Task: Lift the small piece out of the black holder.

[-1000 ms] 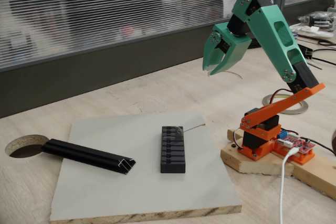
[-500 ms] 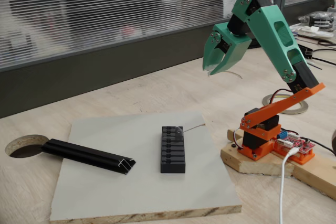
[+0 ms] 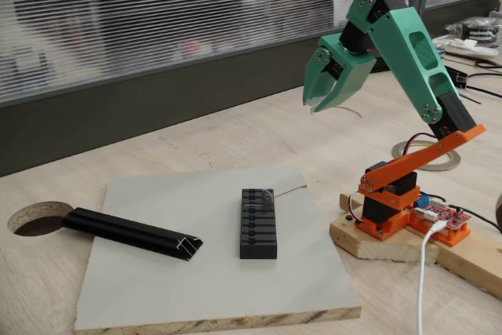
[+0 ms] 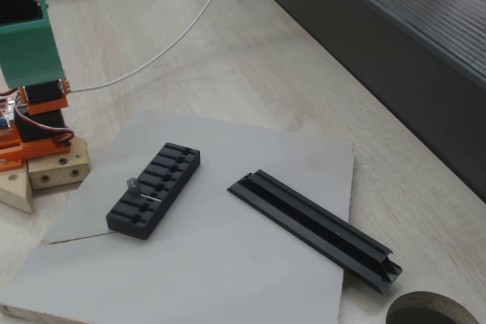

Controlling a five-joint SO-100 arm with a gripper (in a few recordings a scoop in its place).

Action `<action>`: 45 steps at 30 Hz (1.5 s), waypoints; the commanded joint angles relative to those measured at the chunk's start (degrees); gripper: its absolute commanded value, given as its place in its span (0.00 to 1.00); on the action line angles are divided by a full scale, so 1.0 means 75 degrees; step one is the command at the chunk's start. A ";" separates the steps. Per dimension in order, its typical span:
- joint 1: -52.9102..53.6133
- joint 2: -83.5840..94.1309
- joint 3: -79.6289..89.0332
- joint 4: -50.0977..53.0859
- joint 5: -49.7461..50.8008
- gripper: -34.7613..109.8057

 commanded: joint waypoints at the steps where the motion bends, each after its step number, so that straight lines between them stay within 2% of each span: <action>1: 0.0070 0.0105 -0.0023 0.0199 0.0094 0.33; 21: -0.0035 -0.0176 -0.0023 0.0199 0.0223 0.33; 24: -0.0316 -0.0609 -0.0023 0.0199 0.0914 0.33; 30: -0.2391 -0.1324 -0.0012 0.0188 0.3680 0.33; 35: -0.3141 -0.2098 -0.0012 0.0188 0.5461 0.33; 38: -0.3234 -0.2414 -0.0012 0.0188 0.5977 0.33; 45: -0.3129 -0.2613 -0.0012 0.0199 0.6152 0.34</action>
